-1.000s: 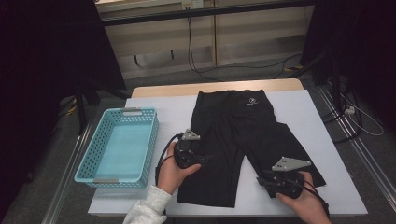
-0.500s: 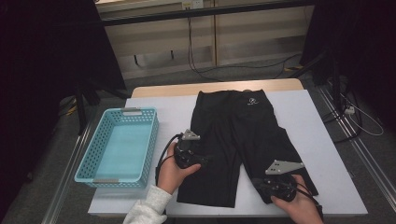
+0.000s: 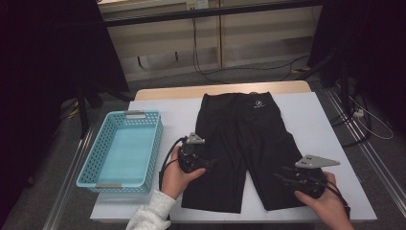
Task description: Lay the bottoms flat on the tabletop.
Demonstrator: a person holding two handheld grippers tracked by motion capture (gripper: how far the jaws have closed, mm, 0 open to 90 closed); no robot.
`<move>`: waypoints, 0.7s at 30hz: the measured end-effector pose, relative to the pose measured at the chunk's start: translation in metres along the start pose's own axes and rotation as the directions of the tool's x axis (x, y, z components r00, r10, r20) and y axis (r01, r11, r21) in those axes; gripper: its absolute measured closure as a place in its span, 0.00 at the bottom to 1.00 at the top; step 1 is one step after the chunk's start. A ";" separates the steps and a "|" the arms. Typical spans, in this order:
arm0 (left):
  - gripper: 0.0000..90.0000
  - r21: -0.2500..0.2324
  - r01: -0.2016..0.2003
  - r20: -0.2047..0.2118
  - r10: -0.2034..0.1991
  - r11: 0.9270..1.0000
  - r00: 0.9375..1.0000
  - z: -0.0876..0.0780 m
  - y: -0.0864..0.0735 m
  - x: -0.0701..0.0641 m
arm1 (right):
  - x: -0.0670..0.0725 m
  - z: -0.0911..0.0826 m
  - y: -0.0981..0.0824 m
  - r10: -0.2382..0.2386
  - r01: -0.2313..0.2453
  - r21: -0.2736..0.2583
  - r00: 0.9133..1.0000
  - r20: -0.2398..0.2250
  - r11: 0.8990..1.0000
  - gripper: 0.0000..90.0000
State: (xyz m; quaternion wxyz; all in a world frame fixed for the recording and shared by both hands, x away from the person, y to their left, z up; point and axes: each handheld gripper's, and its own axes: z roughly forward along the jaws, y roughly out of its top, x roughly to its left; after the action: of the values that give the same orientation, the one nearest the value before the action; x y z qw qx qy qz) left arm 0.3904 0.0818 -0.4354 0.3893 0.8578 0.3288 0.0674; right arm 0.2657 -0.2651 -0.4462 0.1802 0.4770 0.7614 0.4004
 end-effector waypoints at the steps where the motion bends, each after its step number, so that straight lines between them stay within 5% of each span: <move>1: 0.27 0.001 0.000 -0.001 0.000 1.000 1.000 0.000 0.000 0.000 | -0.007 -0.002 -0.002 0.003 -0.004 0.002 0.999 0.032 1.000 0.65; 6: 0.27 0.003 -0.001 0.000 0.001 1.000 1.000 0.000 0.000 0.000 | -0.034 -0.008 -0.012 0.037 -0.042 0.024 0.984 0.175 0.999 0.64; 11: 0.27 -0.003 -0.004 -0.002 0.004 1.000 1.000 -0.001 0.001 0.000 | -0.051 -0.015 -0.018 0.076 -0.085 0.025 0.964 0.255 0.996 0.64; 15: 0.27 -0.003 -0.003 -0.002 0.003 1.000 1.000 -0.001 0.001 0.000 | -0.059 -0.015 -0.025 0.113 -0.131 0.056 0.960 0.255 0.990 0.71; 19: 0.27 -0.003 -0.002 -0.003 0.002 1.000 1.000 -0.002 0.001 0.000 | -0.059 -0.016 -0.025 0.142 -0.156 0.061 0.971 0.192 0.986 0.96; 21: 0.27 -0.002 -0.004 -0.004 0.004 1.000 1.000 -0.003 0.001 0.000 | -0.057 -0.017 -0.027 0.144 -0.156 0.058 0.975 0.167 0.986 0.99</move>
State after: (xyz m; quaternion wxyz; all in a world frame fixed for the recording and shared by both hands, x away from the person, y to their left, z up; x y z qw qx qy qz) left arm 0.3900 0.0828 -0.4329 0.3894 0.8579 0.3279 0.0705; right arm 0.2661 -0.3282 -0.4631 0.1935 0.5702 0.7198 0.3455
